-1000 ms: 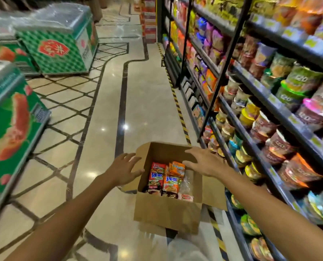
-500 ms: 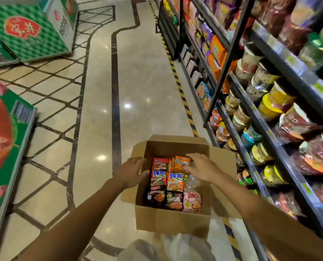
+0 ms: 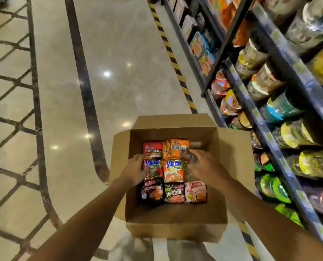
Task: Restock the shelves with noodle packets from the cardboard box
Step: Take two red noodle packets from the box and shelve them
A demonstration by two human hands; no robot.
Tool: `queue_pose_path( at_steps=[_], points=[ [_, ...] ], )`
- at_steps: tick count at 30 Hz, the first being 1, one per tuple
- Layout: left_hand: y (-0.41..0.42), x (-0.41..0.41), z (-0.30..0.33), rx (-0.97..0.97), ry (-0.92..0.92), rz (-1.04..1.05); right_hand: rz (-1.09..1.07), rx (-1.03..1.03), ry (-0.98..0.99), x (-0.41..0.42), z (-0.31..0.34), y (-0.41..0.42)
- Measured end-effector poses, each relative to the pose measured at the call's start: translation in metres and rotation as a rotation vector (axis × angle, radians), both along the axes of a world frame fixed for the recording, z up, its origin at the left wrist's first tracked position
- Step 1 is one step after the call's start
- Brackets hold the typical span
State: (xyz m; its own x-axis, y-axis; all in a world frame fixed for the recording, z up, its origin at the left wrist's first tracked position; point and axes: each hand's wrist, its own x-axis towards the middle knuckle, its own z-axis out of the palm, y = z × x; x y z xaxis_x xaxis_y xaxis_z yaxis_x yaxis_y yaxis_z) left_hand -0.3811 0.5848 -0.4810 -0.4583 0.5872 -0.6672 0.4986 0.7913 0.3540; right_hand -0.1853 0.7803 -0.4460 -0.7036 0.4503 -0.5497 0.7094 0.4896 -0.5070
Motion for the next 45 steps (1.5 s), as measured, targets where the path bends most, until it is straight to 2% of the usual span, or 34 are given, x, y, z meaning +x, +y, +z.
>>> queue_pose_path(
  at_steps=[7,11,16,18,21,24,27,30,34,40,43,45],
  points=[
    [0.015,-0.036,-0.201,-0.083,-0.092,0.042,-0.006,-0.034,-0.024,-0.028,-0.178,0.001],
    [0.024,-0.049,-0.307,-0.116,-0.148,0.215,0.011,-0.057,0.001,-0.034,-0.274,-0.002],
    [0.036,-0.063,-0.406,-0.158,-0.108,0.365,0.03,-0.106,0.014,-0.036,-0.372,-0.008],
    [0.042,-0.074,-0.427,-0.146,-0.053,0.405,0.038,-0.11,0.025,-0.039,-0.395,-0.01],
    [0.047,-0.087,-0.467,-0.138,-0.072,0.505,0.061,-0.095,0.041,-0.052,-0.434,-0.015],
    [0.052,-0.089,-0.498,-0.178,-0.114,0.575,0.09,-0.113,0.015,-0.067,-0.46,-0.02],
    [0.059,-0.087,-0.52,-0.178,-0.073,0.63,0.1,-0.124,0.017,-0.079,-0.473,-0.025],
    [0.068,-0.086,-0.528,-0.277,0.019,0.599,0.092,-0.108,0.014,-0.085,-0.479,-0.03],
    [0.078,-0.084,-0.535,-0.36,0.0,0.666,0.047,-0.089,0.05,-0.087,-0.482,-0.034],
    [0.079,-0.072,-0.55,-0.151,0.105,0.839,0.026,-0.094,0.097,-0.089,-0.487,-0.039],
    [0.07,-0.075,-0.547,-0.012,0.071,0.959,-0.011,-0.089,0.119,-0.09,-0.489,-0.043],
    [0.067,-0.077,-0.538,0.004,0.057,1.014,-0.021,-0.086,0.123,-0.09,-0.488,-0.047]
  ],
)
